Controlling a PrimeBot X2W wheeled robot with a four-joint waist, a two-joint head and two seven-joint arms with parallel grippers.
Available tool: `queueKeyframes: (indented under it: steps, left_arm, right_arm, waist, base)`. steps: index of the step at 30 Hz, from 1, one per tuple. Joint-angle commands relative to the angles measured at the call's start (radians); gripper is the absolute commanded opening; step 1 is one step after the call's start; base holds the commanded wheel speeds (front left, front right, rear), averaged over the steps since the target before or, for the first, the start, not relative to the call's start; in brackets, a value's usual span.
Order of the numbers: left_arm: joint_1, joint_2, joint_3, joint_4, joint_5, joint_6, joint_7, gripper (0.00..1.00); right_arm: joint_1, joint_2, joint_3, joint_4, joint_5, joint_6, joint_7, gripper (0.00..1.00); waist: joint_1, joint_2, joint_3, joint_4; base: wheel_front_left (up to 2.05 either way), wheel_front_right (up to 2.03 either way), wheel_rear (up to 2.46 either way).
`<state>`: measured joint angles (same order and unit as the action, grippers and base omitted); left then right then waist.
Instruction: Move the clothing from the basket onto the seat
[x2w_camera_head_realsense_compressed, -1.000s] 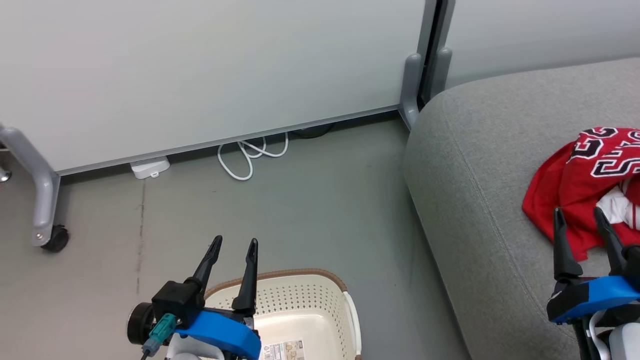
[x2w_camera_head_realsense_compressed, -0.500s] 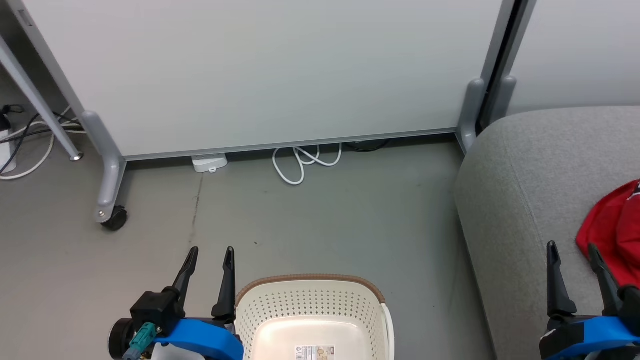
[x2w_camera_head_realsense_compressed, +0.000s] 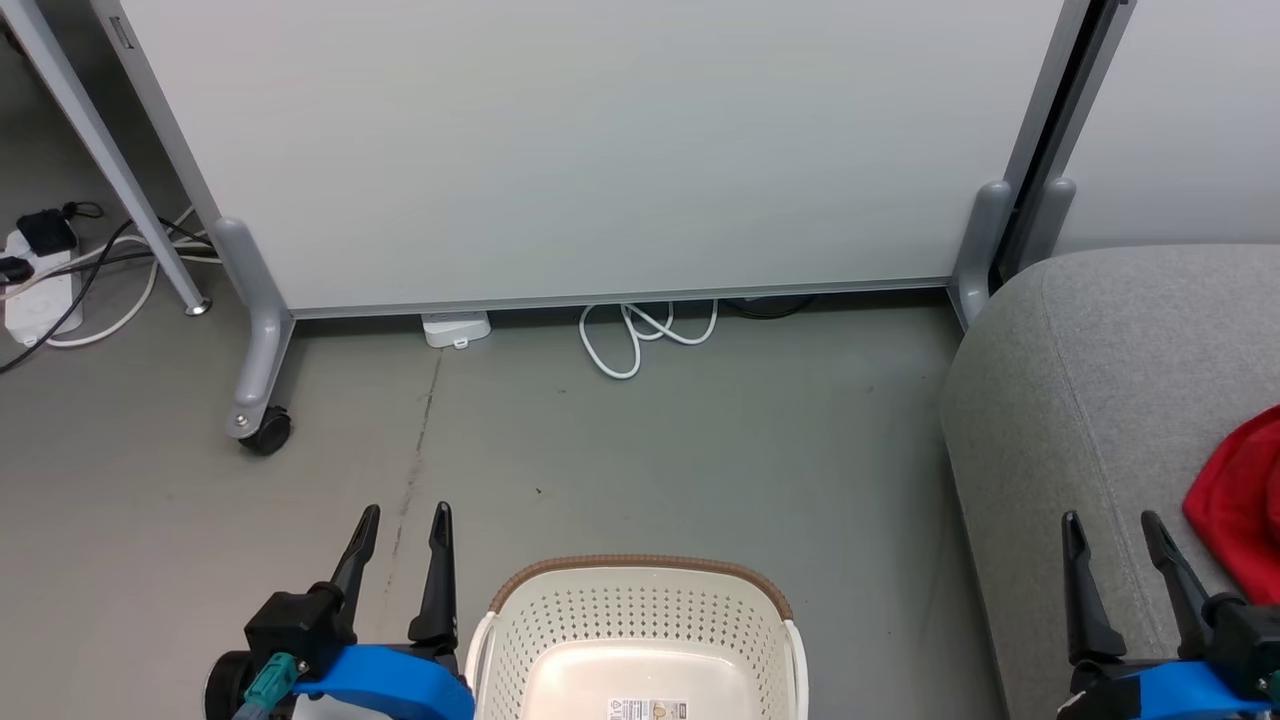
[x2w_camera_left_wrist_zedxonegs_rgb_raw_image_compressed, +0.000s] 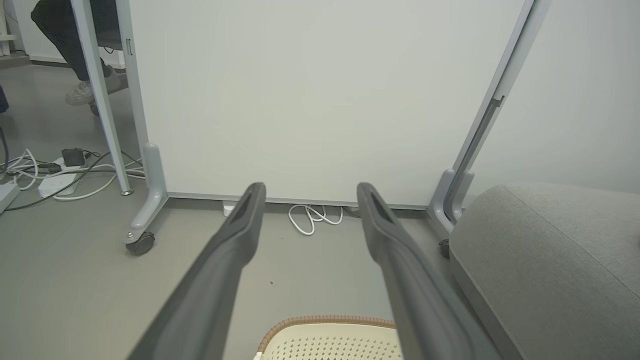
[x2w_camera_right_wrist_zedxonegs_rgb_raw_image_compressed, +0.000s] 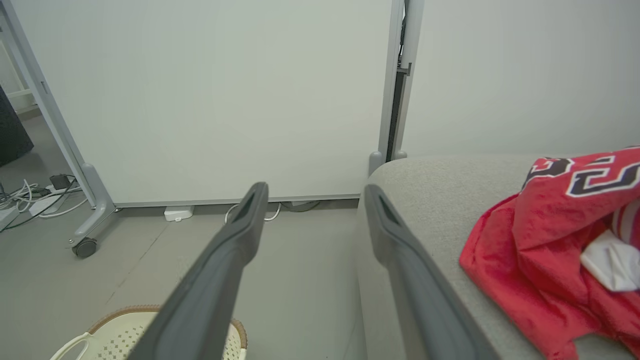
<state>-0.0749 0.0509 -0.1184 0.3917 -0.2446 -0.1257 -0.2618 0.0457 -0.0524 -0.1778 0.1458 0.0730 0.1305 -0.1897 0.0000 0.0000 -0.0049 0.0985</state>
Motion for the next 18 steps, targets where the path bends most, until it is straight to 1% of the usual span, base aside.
queueKeyframes:
  steps: [1,17,18]
  left_arm:
    - [0.007,-0.001,0.003,0.003,0.004,-0.004,-0.005,1.00]
    - [0.015,-0.001,-0.010,0.012,-0.007,-0.003,-0.005,1.00]
    - [0.015,-0.001,-0.011,0.013,-0.008,-0.003,-0.005,0.00]
  right_arm:
    - [0.018,0.003,0.004,0.005,0.008,0.001,-0.004,1.00]
    - [0.015,0.003,0.035,0.024,0.034,0.001,-0.006,1.00]
    - [0.015,0.003,0.036,0.024,0.034,0.001,-0.006,0.00]
  waist:
    - [0.0000,0.0000,-0.003,-0.001]
    - [0.0000,0.0000,-0.017,-0.006]
    - [0.0000,0.0000,-0.017,-0.006]
  base:
    - [0.00,0.00,0.00]
    - [0.00,0.00,0.00]
    - [0.00,0.00,0.00]
